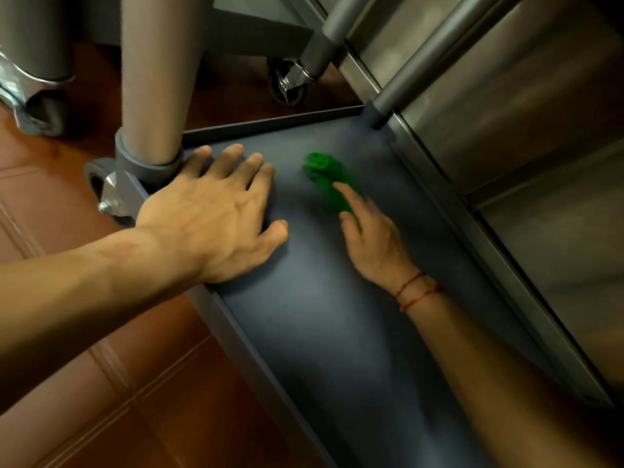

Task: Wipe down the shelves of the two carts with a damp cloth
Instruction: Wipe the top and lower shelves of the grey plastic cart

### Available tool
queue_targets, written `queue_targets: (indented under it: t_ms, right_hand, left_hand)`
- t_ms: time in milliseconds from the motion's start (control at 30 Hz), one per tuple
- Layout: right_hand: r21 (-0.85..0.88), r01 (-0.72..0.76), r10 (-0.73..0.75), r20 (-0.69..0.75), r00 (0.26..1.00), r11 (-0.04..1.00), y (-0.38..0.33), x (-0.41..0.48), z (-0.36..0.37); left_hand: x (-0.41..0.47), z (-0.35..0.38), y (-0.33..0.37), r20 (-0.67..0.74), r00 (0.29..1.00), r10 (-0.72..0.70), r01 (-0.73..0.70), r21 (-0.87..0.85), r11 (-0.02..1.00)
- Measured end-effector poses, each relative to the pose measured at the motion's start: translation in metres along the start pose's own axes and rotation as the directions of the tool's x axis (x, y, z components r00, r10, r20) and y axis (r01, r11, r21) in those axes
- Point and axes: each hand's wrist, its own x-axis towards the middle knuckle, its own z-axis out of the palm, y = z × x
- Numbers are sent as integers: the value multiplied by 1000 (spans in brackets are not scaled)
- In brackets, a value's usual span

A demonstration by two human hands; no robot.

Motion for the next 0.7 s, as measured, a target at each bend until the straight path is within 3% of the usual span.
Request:
queue_targets:
  t_ms: [133,233,400,500,700]
  right_hand:
    - [31,-266,267,-68,961,964,42,-8,-14]
    - [60,-288,290,-33,956,956,31,-16,-14]
    - [134,-13,6,53,999,991,-40,-65,-10]
    - [162,199,-215,90,972,966,-86,-114,-2]
    - [195,318,-346,137,928,928,-91,-134,-7]
  left_hand:
    - [2,3,1,-5,1000,-7,7,-4,1000]
    - [4,5,-2,-24,1000,-10,9,-21,1000]
    - [4,5,-3,-55,998,-6,4,-49,999]
    - [5,6,-3,-71,997,2,-7,-73,997]
    - [3,3,-3,-47,999,21,-25,-89,996]
